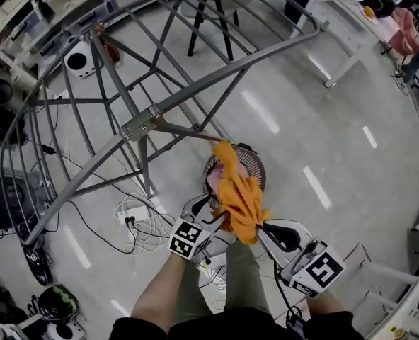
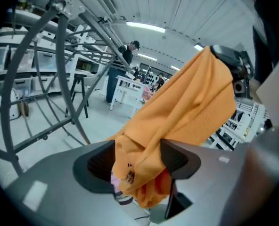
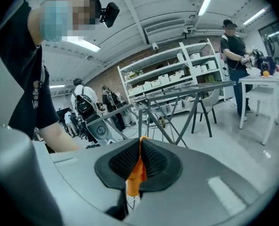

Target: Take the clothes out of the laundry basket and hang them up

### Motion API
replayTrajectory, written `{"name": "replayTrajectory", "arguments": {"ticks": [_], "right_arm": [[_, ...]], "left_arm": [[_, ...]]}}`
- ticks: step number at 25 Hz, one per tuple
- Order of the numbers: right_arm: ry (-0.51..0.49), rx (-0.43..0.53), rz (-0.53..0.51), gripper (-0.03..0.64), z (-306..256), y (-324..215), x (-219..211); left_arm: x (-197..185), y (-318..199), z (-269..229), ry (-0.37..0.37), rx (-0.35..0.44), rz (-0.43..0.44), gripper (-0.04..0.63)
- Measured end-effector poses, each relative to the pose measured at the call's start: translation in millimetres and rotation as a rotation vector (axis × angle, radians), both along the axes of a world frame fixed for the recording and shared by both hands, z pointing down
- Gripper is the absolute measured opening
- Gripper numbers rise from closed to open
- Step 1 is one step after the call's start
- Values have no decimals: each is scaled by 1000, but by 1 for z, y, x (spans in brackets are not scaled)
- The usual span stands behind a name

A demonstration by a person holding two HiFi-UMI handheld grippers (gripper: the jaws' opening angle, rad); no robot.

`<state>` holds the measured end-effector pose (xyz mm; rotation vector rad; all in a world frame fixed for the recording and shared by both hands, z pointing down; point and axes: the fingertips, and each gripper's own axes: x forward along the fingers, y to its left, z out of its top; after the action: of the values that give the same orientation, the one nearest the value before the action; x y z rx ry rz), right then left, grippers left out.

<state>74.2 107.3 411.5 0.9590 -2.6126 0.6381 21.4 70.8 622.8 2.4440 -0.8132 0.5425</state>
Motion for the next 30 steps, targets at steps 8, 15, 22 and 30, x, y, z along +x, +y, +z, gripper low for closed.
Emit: {"name": "replayTrajectory", "arguments": {"ticks": [8,15,22,30], "right_arm": [[-72,34,-64,15,-42,41,-20],[-144,21,-16,16,-63,71,-21],[-116,-27,-67,19,-46,94,-47],[-125,-117,-155,23,-14,94,-90]], "left_arm": [[79,44,-40,-57,156,436,303],[57,18,-101,21,225,171,43],[-12,-31,-201,147,309,-40,43],[-61,-27,-298,272,319,-31,40]]}}
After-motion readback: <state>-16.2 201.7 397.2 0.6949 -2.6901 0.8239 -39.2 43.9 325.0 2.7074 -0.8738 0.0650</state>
